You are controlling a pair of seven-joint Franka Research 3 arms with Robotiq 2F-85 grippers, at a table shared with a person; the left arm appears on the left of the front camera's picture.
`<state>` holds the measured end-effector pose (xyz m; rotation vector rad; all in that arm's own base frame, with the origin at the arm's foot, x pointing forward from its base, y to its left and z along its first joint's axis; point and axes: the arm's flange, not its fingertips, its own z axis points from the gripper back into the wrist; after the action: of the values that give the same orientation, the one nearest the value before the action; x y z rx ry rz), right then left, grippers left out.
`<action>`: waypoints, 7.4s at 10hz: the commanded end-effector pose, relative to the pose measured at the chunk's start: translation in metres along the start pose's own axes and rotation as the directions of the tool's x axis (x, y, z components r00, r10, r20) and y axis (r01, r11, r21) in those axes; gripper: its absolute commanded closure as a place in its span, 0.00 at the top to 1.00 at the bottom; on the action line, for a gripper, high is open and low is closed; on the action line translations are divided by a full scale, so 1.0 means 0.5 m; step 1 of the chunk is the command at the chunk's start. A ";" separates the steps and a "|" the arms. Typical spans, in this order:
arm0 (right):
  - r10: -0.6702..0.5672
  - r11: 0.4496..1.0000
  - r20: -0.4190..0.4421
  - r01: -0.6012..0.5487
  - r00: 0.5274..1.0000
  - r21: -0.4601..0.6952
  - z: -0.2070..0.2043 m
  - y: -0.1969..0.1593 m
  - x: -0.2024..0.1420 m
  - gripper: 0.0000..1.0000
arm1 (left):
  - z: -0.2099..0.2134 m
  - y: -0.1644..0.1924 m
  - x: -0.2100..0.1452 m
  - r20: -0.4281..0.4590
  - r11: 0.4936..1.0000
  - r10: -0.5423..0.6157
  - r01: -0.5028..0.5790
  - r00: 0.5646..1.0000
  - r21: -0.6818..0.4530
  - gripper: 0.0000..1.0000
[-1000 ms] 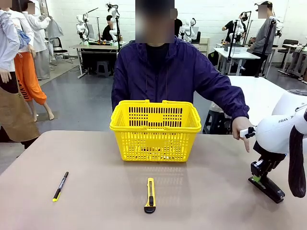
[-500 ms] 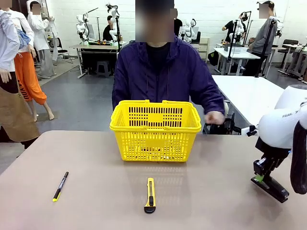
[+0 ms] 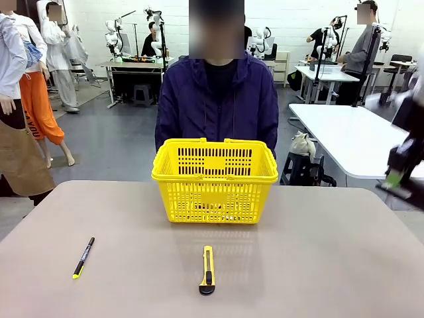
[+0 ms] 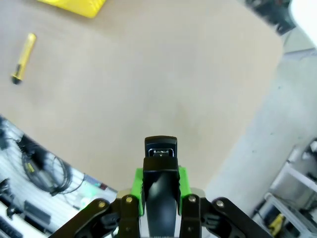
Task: Place the items the person wants into the basket.
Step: Pick up the item the person points to and place it in the Market Basket.
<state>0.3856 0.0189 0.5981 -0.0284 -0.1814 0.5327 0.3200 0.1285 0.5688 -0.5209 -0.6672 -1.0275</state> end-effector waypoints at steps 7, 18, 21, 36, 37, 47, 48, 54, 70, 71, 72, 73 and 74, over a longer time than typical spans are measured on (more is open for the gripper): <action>-0.031 1.000 0.061 0.031 0.998 0.004 0.096 -0.020 0.052 0.19 | 0.004 0.002 -0.002 0.020 1.000 -0.019 0.019 1.000 -0.005 0.90; 0.540 0.830 0.246 -0.557 0.805 -0.001 0.067 0.152 0.522 0.32 | 0.004 0.002 -0.002 0.020 1.000 -0.019 0.019 1.000 -0.005 0.90; 0.660 0.712 0.277 -0.699 0.699 0.067 -0.003 0.274 0.667 0.32 | 0.004 0.002 -0.002 0.020 1.000 -0.019 0.019 1.000 -0.005 0.90; 0.802 0.575 0.137 -0.813 0.582 0.089 -0.218 0.453 0.719 0.32 | 0.004 0.002 -0.002 0.020 1.000 -0.019 0.019 1.000 -0.005 0.90; 0.805 0.568 0.150 -0.819 0.574 0.083 -0.246 0.449 0.728 0.32 | 0.004 0.002 -0.002 0.020 1.000 -0.019 0.019 1.000 -0.005 0.90; 0.846 0.505 0.087 -0.843 0.526 0.186 -0.476 0.479 0.793 0.32 | 0.004 0.002 -0.002 0.020 1.000 -0.019 0.019 1.000 -0.005 0.90; 0.849 0.499 0.081 -0.843 0.522 0.199 -0.487 0.482 0.796 0.32 | 0.004 0.002 -0.002 0.020 1.000 -0.019 0.019 1.000 -0.005 0.90; 0.860 0.482 0.081 -0.854 0.504 0.194 -0.493 0.489 0.799 1.00 | 0.004 0.002 -0.002 0.020 1.000 -0.019 0.019 1.000 -0.005 0.90; 0.581 0.808 0.200 -0.588 0.789 -0.025 -0.107 0.307 0.142 1.00 | 0.004 0.002 -0.002 0.020 1.000 -0.019 0.019 1.000 -0.005 0.90; 0.544 0.833 0.200 -0.553 0.815 -0.012 -0.117 0.296 0.126 1.00 | 0.004 0.002 -0.002 0.020 1.000 -0.019 0.019 1.000 -0.005 0.90; 0.520 0.848 0.197 -0.529 0.831 -0.006 -0.122 0.287 0.122 1.00 | 0.004 0.002 -0.002 0.020 1.000 -0.019 0.019 1.000 -0.005 0.90; 0.490 0.867 0.191 -0.498 0.851 -0.004 -0.125 0.279 0.121 1.00 | 0.004 0.002 -0.002 0.020 1.000 -0.019 0.019 1.000 -0.005 0.90; 0.454 0.887 0.198 -0.463 0.869 -0.001 -0.127 0.270 0.122 1.00 | 0.004 0.002 -0.002 0.020 1.000 -0.019 0.019 1.000 -0.005 0.90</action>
<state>0.3735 0.1628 0.5347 0.0265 -0.3407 1.0650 0.3204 0.1292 0.5694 -0.5187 -0.6658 -1.0243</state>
